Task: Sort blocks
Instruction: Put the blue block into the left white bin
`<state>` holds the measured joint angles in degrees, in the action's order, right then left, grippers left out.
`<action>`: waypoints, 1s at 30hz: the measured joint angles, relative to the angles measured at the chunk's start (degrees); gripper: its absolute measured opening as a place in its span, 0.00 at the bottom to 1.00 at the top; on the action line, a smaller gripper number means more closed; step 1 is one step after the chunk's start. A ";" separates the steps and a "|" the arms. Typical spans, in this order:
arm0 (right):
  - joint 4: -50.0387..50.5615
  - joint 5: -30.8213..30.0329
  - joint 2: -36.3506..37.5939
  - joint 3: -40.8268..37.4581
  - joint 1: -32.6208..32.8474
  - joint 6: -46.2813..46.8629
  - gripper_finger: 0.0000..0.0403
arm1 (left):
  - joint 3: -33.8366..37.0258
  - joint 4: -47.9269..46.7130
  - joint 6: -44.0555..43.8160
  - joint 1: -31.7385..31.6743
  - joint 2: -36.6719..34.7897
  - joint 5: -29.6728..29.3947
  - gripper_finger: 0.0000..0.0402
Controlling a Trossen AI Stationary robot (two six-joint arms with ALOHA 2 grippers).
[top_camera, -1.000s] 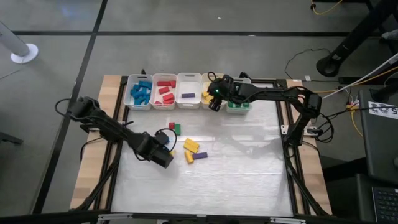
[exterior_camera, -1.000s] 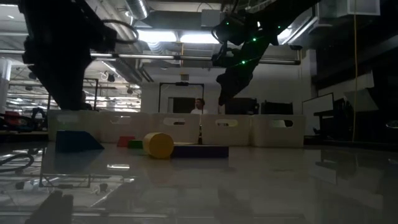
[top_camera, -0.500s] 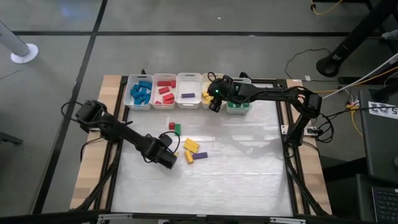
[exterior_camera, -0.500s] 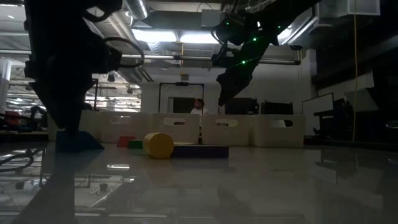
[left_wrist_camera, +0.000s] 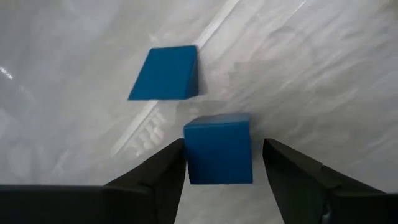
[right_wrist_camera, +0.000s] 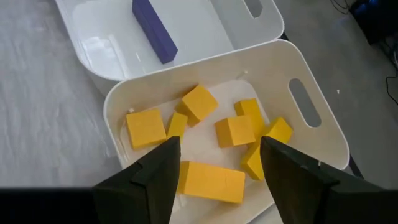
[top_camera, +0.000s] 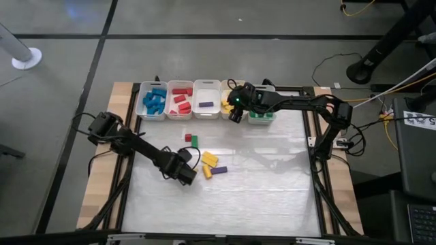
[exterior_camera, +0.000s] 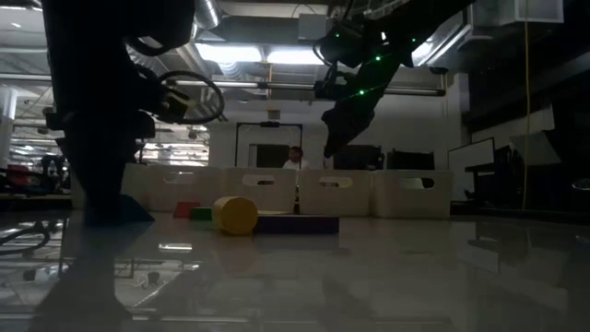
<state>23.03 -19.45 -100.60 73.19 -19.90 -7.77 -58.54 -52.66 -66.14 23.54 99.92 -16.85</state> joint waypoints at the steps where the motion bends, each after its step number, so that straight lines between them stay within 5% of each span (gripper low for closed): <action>1: 0.02 0.12 0.00 0.00 0.00 0.00 0.55 | 0.00 0.15 0.70 -0.06 0.00 0.00 0.48; 9: 1.62 0.74 -0.02 0.00 0.04 1.28 0.55 | -0.02 1.07 4.28 -1.24 -0.16 -0.04 0.29; 18: 1.62 1.75 -0.02 0.00 0.07 1.94 0.55 | 0.00 -0.84 9.63 -3.16 -4.19 -0.33 0.29; 30: 1.59 7.74 -0.02 0.00 5.92 1.86 0.55 | 0.00 -22.56 11.10 -10.86 -20.36 -13.99 0.29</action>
<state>24.62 -11.70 -100.62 73.19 -13.98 -5.91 -58.54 -75.22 -55.04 12.68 79.55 -30.85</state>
